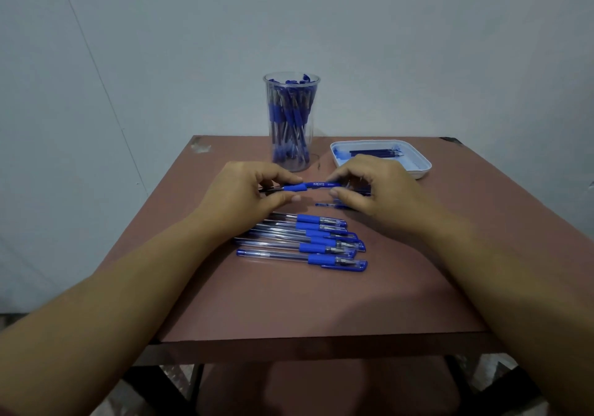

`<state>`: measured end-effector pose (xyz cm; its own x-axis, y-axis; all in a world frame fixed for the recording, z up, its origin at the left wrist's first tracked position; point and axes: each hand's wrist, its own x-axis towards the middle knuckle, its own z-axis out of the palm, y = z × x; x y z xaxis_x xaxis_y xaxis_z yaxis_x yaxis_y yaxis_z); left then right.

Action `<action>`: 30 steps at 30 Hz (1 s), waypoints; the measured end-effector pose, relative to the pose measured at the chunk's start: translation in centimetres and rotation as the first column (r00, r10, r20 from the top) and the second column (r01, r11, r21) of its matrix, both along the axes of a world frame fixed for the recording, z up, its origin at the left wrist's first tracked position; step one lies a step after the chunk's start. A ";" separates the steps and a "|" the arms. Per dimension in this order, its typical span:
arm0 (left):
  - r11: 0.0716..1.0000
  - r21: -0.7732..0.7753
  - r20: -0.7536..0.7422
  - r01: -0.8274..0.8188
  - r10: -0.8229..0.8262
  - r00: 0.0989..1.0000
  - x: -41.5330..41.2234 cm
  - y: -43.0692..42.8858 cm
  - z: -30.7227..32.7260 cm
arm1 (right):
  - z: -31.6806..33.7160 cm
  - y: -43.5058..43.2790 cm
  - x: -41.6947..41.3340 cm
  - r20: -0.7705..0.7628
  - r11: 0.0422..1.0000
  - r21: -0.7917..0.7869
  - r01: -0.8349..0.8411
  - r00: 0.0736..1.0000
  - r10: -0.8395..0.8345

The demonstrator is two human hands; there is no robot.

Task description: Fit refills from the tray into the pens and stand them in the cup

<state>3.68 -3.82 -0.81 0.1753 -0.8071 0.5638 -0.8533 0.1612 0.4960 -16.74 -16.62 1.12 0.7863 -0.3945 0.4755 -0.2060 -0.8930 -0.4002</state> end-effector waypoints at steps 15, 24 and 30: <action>0.999 0.036 0.031 -0.015 0.014 0.999 -0.9 0.0 -0.1 | -0.6 0.6 0.7 0.061 0.989 0.138 -0.059 0.997 0.051; 1.000 -0.005 -0.052 0.001 -0.001 0.999 -1.5 -0.2 0.3 | -0.7 0.6 1.1 0.169 0.947 0.311 -0.078 0.985 0.025; 0.995 -0.081 -0.057 0.051 -0.055 0.997 -1.7 -0.2 0.9 | 0.1 0.6 1.7 0.446 0.804 0.547 -0.233 0.894 -0.044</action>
<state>2.00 -4.02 0.07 0.1682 -0.7694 0.6162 -0.8123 0.2460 0.5288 -15.00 -16.05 1.17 0.6126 -0.6338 0.4723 0.1776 -0.4719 -0.8636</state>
